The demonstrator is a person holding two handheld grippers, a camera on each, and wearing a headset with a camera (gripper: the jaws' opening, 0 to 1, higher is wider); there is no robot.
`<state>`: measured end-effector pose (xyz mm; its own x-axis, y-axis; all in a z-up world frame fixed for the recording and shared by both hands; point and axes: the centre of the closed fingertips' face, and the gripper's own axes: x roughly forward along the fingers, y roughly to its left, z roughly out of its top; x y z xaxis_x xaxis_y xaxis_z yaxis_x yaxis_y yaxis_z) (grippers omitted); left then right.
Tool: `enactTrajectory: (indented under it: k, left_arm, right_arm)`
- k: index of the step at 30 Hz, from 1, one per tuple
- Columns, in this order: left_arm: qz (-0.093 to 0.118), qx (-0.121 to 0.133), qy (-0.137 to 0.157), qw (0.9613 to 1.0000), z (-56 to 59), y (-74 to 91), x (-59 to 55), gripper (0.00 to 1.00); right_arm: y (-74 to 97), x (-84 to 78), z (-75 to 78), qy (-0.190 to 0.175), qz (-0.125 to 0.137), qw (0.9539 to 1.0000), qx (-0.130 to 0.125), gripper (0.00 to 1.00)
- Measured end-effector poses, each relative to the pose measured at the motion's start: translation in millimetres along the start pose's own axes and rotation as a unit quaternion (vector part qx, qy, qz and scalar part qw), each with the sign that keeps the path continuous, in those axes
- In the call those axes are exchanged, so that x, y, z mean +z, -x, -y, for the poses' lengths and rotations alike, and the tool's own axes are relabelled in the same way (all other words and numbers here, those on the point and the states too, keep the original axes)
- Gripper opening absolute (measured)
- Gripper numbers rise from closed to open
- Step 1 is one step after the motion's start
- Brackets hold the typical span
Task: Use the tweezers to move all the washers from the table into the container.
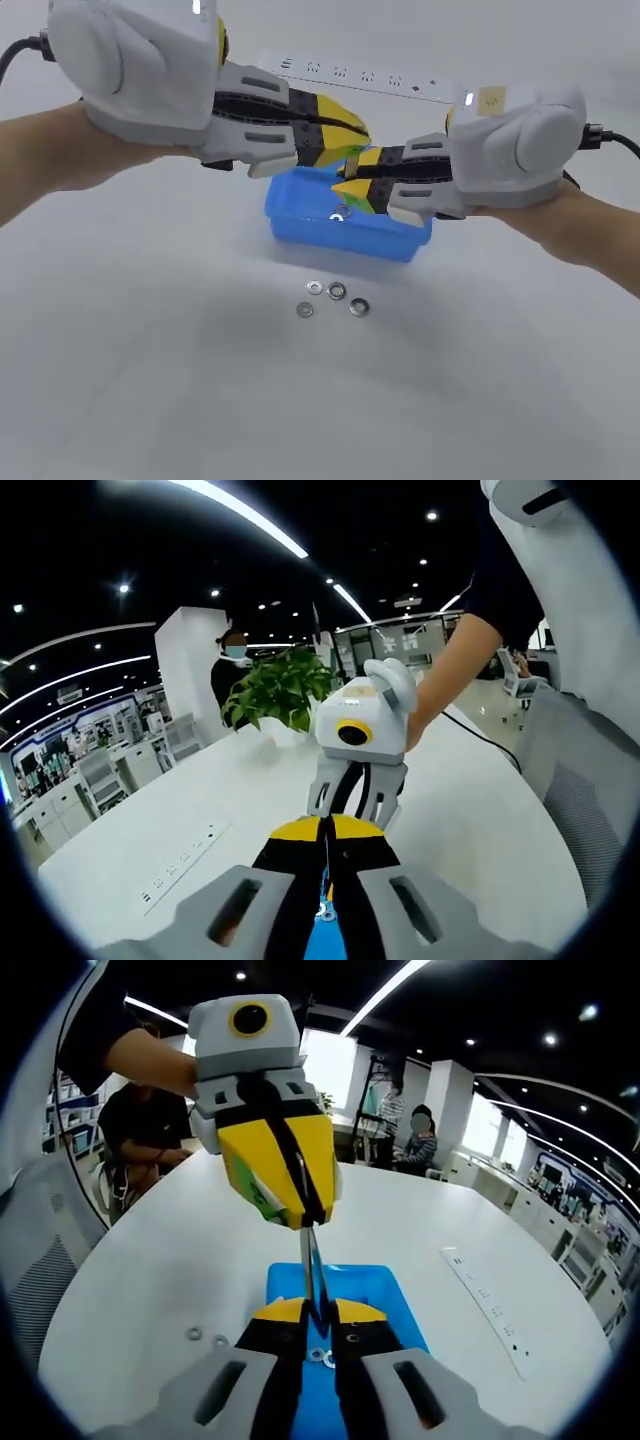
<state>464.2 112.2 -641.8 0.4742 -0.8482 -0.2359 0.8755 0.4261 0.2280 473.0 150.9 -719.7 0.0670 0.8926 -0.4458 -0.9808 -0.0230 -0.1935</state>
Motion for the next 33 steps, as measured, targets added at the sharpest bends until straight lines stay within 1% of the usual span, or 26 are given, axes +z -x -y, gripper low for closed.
enactTrajectory:
  k: [1,3,6,7,9,11,13,14,16,18,19,21,23,25,27,31,32,33]
  left_arm:
    - [-0.001,0.005,-0.006,1.0000,0.1,-0.8,1.8,0.04]
    - [-0.001,0.008,-0.005,1.0000,-0.4,-0.7,2.9,0.04]
    - [-0.003,0.010,-0.009,0.9999,-1.2,0.6,3.3,0.04]
    - [-0.001,0.012,-0.014,0.9998,-1.4,1.3,4.3,0.04]
    - [0.008,0.016,-0.005,0.9998,-0.3,1.1,8.9,0.04]
    - [0.005,0.019,-0.007,0.9998,0.7,0.0,10.5,0.04]
    - [0.001,0.024,-0.007,0.9997,-0.4,0.5,10.5,0.04]
    - [0.006,0.027,-0.002,0.9996,-1.5,1.8,13.5,0.04]
    - [0.030,0.035,0.014,0.9988,-3.5,3.6,23.5,0.04]
    - [0.031,0.041,0.009,0.9986,-5.1,5.4,28.8,0.04]
    - [0.031,0.042,0.009,0.9986,-5.3,5.8,29.7,0.04]
    - [0.034,0.042,0.009,0.9985,-3.9,7.1,33.8,0.04]
    - [0.032,0.039,0.006,0.9987,0.0,8.3,35.6,0.04]
    - [0.029,0.038,0.004,0.9989,5.1,11.4,36.6,0.04]
    - [0.026,0.034,0.002,0.9991,11.6,14.7,37.4,0.04]
    - [0.017,0.029,-0.001,0.9994,24.8,21.6,34.5,0.04]
    - [0.014,0.029,-0.001,0.9995,27.5,23.2,33.3,0.04]
    - [0.011,0.030,-0.001,0.9995,31.7,25.7,31.5,0.04]
  right_arm:
    - [-0.2,0.3,1.2,0.000,-0.001,1.0000,-0.003,0.10]
    - [-0.5,1.4,2.0,-0.007,0.000,1.0000,-0.006,0.11]
    - [0.3,2.5,1.9,-0.004,-0.002,0.9999,-0.011,0.12]
    - [0.6,2.8,1.8,-0.006,-0.001,0.9999,-0.010,0.13]
    - [1.3,2.3,2.0,-0.010,-0.002,0.9999,-0.011,0.14]
    - [2.7,-0.2,3.5,-0.009,-0.007,0.9998,-0.015,0.17]
    - [3.9,-1.4,2.9,-0.009,-0.008,0.9998,-0.015,0.19]
    - [5.3,-2.0,1.9,-0.009,-0.010,0.9998,-0.015,0.19]
    - [8.3,-4.8,2.2,-0.004,-0.017,0.9996,-0.023,0.24]
    - [13.2,-6.7,4.0,0.006,-0.022,0.9991,-0.037,0.26]
    - [15.6,-6.8,4.1,0.005,-0.022,0.9989,-0.040,0.27]
    - [23.3,-7.1,6.6,0.001,-0.020,0.9982,-0.056,0.31]
    - [32.0,-8.6,8.2,0.002,-0.023,0.9972,-0.071,0.34]
    - [43.1,-13.6,8.8,0.010,-0.036,0.9953,-0.089,0.36]
    - [54.4,-17.1,6.1,0.016,-0.042,0.9935,-0.105,0.39]
    - [74.9,-22.9,-2.9,-0.009,-0.036,0.9912,-0.127,0.45]
    - [78.6,-24.0,-5.5,-0.013,-0.033,0.9909,-0.129,0.47]
    - [82.8,-26.6,-10.6,-0.026,-0.031,0.9907,-0.130,0.49]
